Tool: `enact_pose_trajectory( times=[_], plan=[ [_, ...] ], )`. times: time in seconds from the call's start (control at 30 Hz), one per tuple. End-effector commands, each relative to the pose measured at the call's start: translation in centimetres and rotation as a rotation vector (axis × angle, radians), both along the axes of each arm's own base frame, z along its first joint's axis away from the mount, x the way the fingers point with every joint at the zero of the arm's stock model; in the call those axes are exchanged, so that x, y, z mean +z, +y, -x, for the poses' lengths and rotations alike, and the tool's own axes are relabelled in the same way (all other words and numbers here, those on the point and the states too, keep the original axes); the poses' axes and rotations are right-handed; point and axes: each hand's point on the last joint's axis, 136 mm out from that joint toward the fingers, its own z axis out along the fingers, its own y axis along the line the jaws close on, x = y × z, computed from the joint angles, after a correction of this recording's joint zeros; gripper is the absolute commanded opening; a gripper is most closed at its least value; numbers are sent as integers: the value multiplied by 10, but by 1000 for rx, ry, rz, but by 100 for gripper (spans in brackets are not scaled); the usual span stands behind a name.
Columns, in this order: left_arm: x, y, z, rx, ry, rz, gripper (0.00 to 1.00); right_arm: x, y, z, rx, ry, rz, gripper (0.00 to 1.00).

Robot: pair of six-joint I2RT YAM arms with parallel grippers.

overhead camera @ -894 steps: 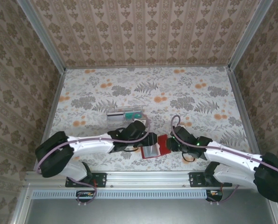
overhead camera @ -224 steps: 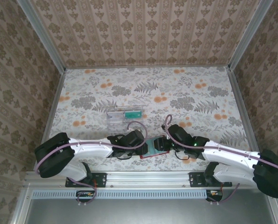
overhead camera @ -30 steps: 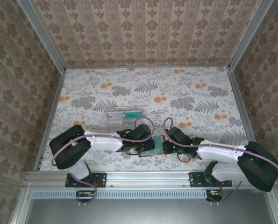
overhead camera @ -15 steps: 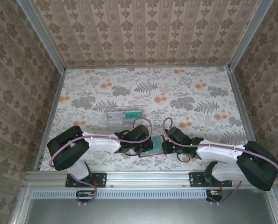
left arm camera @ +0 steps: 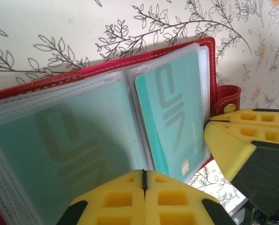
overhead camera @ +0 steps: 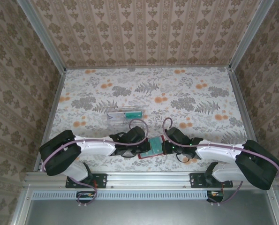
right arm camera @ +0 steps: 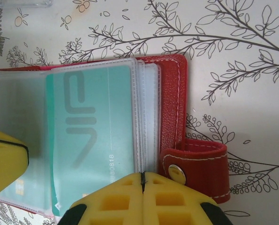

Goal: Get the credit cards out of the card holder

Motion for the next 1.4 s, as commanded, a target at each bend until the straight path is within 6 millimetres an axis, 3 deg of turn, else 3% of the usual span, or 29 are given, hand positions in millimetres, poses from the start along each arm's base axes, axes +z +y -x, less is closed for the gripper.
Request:
enact_pose_trajectory(
  times=[0.0, 0.27, 0.63, 1.03, 1.37],
  plan=[
    [-5, 7, -1, 19, -4, -18, 5, -10, 2, 13, 40, 56, 12, 3],
    [-14, 12, -2, 36, 10, -18, 7, -7, 15, 18, 88, 62, -16, 3],
    [-16, 15, -2, 38, 11, -29, 7, -1, 15, 14, 90, 44, 8, 7],
    [0, 34, -6, 54, -33, -65, 7, 9, 15, 6, 93, 12, 39, 12],
    [-17, 48, -2, 74, 0, -94, 8, 8, 25, 2, 113, 18, 38, 11]
  ],
)
